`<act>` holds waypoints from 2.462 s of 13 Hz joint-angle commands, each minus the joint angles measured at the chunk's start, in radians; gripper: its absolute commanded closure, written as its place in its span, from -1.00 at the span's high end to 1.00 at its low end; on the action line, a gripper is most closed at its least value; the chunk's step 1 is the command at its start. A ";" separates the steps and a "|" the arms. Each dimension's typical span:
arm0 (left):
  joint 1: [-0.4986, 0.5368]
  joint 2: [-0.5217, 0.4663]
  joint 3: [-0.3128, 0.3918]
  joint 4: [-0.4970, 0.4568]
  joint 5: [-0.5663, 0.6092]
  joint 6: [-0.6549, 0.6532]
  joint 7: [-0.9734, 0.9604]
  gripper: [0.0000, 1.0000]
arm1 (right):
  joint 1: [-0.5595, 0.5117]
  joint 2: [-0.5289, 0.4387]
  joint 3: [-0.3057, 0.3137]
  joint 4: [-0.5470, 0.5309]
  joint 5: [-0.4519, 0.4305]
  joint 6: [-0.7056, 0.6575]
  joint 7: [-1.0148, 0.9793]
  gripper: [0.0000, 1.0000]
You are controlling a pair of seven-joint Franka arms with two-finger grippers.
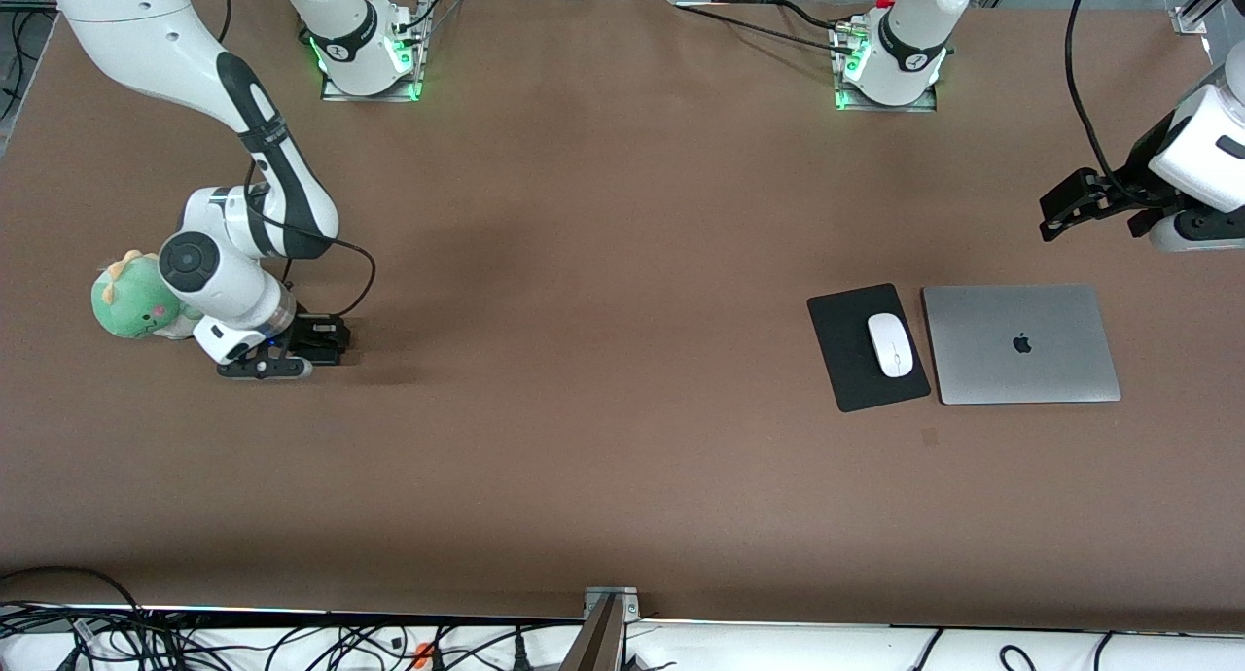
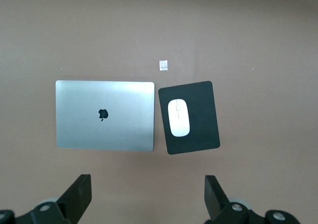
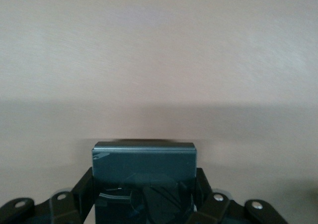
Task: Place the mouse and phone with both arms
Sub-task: 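Carry the black phone with the right gripper toward the green plush dinosaur, then lower the phone beside the plush dinosaur and open the right gripper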
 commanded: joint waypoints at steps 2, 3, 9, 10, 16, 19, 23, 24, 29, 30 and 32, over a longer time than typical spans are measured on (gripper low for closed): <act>-0.005 0.037 0.010 0.048 -0.007 -0.017 0.028 1.00 | -0.049 -0.061 0.015 -0.090 0.015 0.042 -0.045 -0.47; -0.006 0.044 0.009 0.050 -0.001 -0.015 0.030 1.00 | -0.052 -0.074 0.015 -0.108 0.015 0.045 -0.046 -0.47; -0.017 0.058 -0.001 0.050 -0.001 -0.015 0.015 1.00 | -0.109 -0.092 0.015 -0.178 0.015 0.122 -0.129 -0.44; -0.017 0.058 -0.001 0.050 -0.001 -0.015 0.016 1.00 | -0.112 -0.089 0.015 -0.178 0.015 0.125 -0.129 -0.43; -0.014 0.060 0.001 0.050 -0.001 -0.015 0.015 1.00 | -0.112 -0.063 0.018 -0.170 0.015 0.150 -0.131 1.00; -0.014 0.060 0.001 0.048 -0.001 -0.015 0.013 1.00 | -0.112 -0.086 0.024 -0.146 0.015 0.073 -0.126 1.00; -0.016 0.060 -0.001 0.050 -0.002 -0.015 0.013 1.00 | -0.111 -0.140 0.029 -0.020 0.015 -0.208 -0.125 1.00; -0.016 0.060 -0.001 0.050 -0.001 -0.015 0.013 1.00 | -0.109 -0.153 0.030 0.030 0.017 -0.305 -0.120 1.00; -0.016 0.060 -0.001 0.050 -0.002 -0.017 0.012 1.00 | -0.109 -0.212 0.066 0.225 0.061 -0.606 -0.105 1.00; -0.016 0.060 -0.001 0.048 -0.002 -0.017 0.011 1.00 | -0.109 -0.239 0.067 0.255 0.086 -0.650 -0.105 1.00; -0.016 0.060 -0.001 0.050 -0.001 -0.017 0.011 1.00 | -0.109 -0.304 0.066 0.295 0.127 -0.738 -0.103 1.00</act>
